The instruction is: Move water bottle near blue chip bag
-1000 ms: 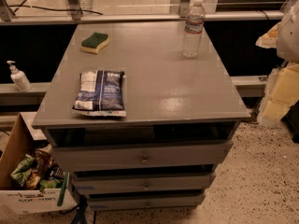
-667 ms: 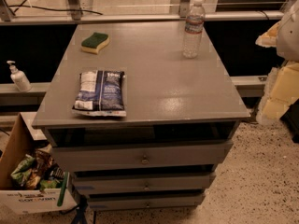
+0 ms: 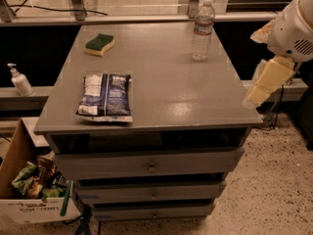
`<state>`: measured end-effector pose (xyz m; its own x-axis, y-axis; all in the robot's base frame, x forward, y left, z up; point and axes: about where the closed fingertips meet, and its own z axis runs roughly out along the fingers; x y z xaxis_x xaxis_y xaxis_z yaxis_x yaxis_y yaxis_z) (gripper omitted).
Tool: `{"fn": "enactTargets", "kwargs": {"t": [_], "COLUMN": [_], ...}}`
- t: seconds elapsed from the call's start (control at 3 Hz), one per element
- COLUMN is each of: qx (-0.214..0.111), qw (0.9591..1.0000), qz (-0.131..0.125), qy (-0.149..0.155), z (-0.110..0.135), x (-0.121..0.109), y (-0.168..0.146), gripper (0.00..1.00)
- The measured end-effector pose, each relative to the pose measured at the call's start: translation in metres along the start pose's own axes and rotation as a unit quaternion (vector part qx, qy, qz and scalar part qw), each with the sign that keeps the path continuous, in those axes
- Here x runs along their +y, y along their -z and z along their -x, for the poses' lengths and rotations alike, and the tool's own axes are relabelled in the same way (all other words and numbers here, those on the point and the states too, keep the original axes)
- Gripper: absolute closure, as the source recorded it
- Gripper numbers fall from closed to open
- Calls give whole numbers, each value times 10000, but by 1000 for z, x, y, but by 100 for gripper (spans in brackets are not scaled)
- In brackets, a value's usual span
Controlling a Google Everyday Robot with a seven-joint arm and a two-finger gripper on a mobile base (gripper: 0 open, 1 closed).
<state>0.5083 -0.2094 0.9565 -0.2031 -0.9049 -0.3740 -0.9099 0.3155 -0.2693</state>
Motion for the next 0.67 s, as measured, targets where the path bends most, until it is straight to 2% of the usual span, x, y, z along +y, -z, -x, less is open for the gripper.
{"fn": "enactTargets", "kwargs": {"t": [0.33,0.67], "qx": [-293,-428], "qw": [9995,9985], "qz": [-140,-247], "qy": [-49,-252], "z": [4,-2], "x": [-41,-82], "y": [-33,-61], "gripper": [0,0]}}
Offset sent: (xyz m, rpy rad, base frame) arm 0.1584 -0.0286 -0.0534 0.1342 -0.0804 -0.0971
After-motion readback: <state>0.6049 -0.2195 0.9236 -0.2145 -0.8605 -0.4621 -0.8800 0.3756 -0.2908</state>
